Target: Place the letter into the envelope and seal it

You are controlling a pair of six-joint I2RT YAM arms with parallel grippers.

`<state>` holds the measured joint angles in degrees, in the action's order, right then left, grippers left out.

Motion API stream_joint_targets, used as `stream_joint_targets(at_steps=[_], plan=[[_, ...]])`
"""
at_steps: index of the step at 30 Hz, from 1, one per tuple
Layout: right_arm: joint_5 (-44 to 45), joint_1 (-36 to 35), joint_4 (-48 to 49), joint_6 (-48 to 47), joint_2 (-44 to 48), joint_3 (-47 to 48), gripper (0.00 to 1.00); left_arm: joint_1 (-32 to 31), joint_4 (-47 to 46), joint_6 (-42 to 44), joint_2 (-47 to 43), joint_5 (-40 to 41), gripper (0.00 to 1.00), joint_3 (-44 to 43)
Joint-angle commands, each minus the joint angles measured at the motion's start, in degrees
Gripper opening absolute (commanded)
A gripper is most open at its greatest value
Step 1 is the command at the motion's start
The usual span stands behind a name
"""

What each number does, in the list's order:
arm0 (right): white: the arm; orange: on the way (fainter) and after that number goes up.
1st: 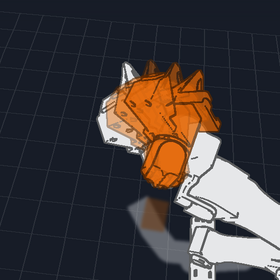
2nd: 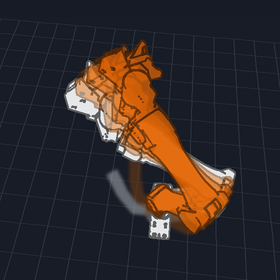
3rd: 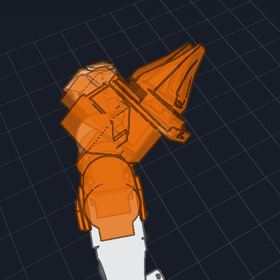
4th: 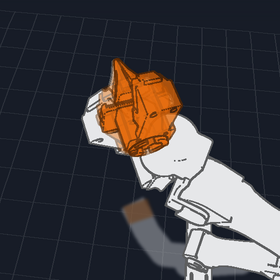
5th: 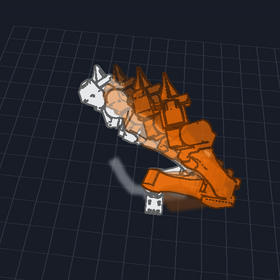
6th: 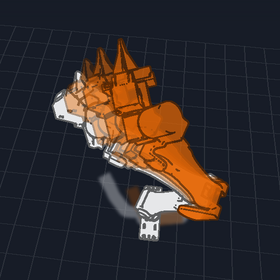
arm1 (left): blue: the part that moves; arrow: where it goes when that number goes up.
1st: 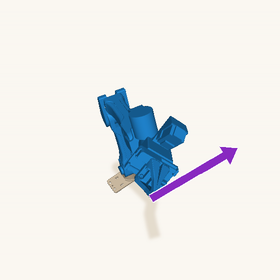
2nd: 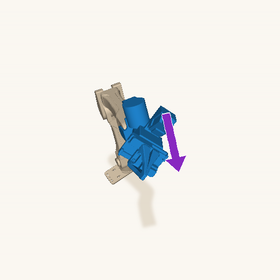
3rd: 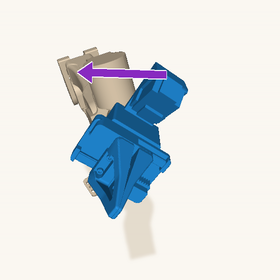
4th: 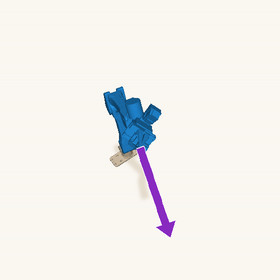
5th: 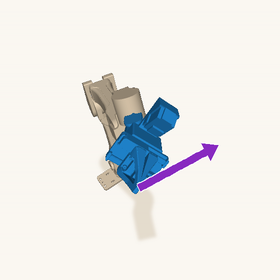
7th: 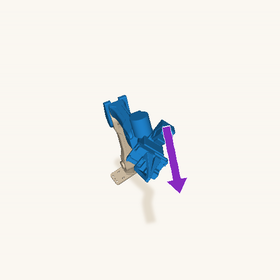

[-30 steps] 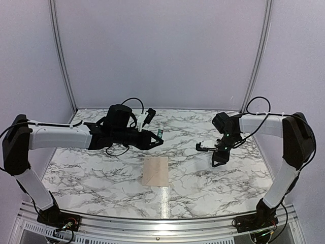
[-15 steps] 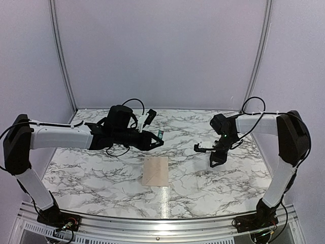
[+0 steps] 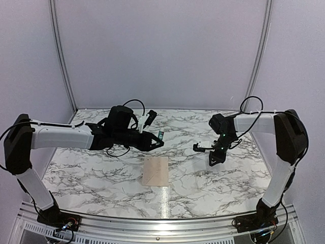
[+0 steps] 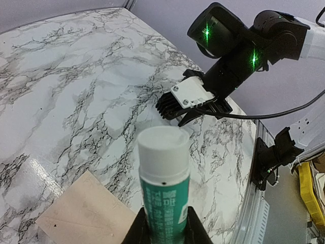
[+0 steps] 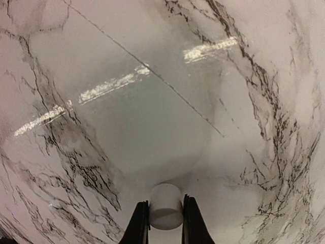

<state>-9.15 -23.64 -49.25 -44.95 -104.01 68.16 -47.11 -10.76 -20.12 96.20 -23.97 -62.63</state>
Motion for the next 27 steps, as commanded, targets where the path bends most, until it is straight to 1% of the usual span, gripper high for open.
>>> stream_joint_targets(at_steps=[1, 3, 6, 10, 13, 16, 21, 23, 27], plan=[[-1.02, -0.79, -1.97, 0.43, 0.41, 3.45, 0.07, -0.10, 0.74, 1.09, 0.83, -1.08, 0.10, -1.52], [-2.33, -0.78, -3.90, 0.40, 1.34, 5.40, 0.06, -0.12, 1.86, 2.22, 0.95, -1.76, 0.09, -1.69], [-6.04, -0.75, -7.21, 0.44, 3.23, 10.41, 0.06, -0.24, 6.72, 6.41, 1.49, -3.70, 0.10, -3.12], [-16.72, -0.78, -12.73, 0.84, 4.02, 19.30, 0.07, -0.37, 15.16, 13.10, 1.78, -5.20, 0.10, -5.75], [-25.61, -0.73, -14.65, 2.11, 3.52, 26.13, 0.06, -1.07, 21.70, 18.47, 1.76, -5.18, 0.09, -8.56], [-34.07, -0.77, -15.98, 4.30, 1.94, 31.36, 0.07, -2.15, 26.95, 23.49, 1.98, -2.61, 0.09, -11.15], [-46.26, -0.80, -20.43, 4.93, -2.67, 37.81, 0.07, -4.61, 33.87, 28.74, 3.06, 3.85, 0.08, -14.86], [-48.85, -1.11, -21.65, 5.10, -4.22, 38.76, 0.07, -5.27, 34.77, 29.69, 3.05, 5.97, 0.08, -15.57], [-52.06, -2.85, -25.52, 2.48, -6.18, 39.11, 0.07, -6.27, 35.45, 30.56, 2.93, 8.61, 0.08, -16.47]])
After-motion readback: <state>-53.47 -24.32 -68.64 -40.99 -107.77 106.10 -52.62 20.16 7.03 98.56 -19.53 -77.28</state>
